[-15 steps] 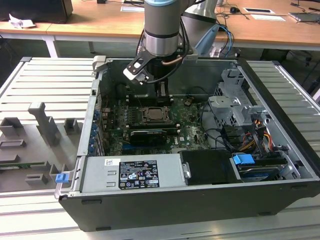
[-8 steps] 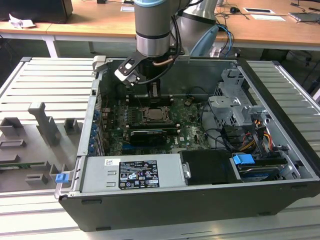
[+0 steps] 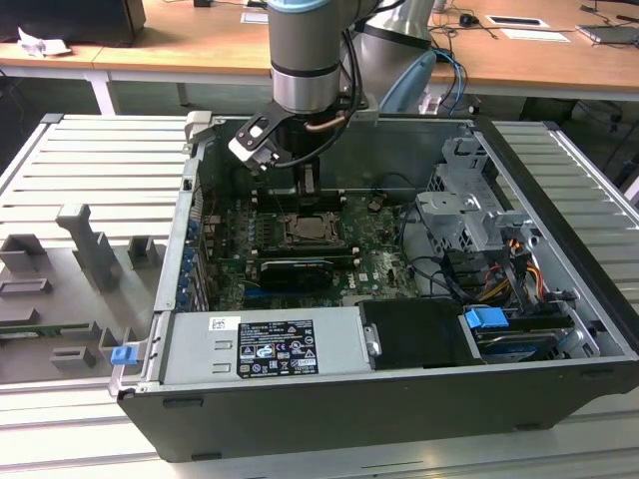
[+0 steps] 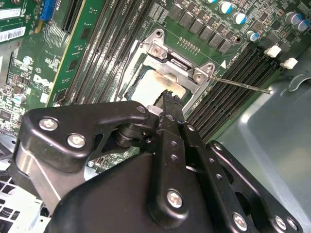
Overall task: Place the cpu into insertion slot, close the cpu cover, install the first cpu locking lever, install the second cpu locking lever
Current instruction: 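Install the first cpu locking lever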
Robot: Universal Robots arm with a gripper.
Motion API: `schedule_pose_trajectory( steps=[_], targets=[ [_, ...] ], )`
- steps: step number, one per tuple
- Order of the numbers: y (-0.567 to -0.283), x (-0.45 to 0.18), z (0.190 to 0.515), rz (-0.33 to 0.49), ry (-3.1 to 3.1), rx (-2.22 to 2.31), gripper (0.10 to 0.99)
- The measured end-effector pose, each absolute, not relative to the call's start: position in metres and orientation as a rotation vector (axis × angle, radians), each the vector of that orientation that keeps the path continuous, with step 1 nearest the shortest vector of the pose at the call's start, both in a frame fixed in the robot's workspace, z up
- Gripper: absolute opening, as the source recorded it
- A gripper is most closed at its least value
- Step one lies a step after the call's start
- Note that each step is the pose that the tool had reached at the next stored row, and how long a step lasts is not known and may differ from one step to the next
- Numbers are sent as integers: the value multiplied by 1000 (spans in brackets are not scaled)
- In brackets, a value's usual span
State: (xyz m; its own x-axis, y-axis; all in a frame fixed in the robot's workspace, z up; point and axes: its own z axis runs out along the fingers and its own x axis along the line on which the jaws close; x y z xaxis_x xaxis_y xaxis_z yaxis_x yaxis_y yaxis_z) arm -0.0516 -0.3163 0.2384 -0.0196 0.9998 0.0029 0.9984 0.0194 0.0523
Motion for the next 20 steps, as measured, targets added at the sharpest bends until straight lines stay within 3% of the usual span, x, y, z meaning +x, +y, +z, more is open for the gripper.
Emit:
schedule_pose_trajectory(
  steps=[20],
  targets=[
    [-316,-52,247,61,2218,2175,106]
  ],
)
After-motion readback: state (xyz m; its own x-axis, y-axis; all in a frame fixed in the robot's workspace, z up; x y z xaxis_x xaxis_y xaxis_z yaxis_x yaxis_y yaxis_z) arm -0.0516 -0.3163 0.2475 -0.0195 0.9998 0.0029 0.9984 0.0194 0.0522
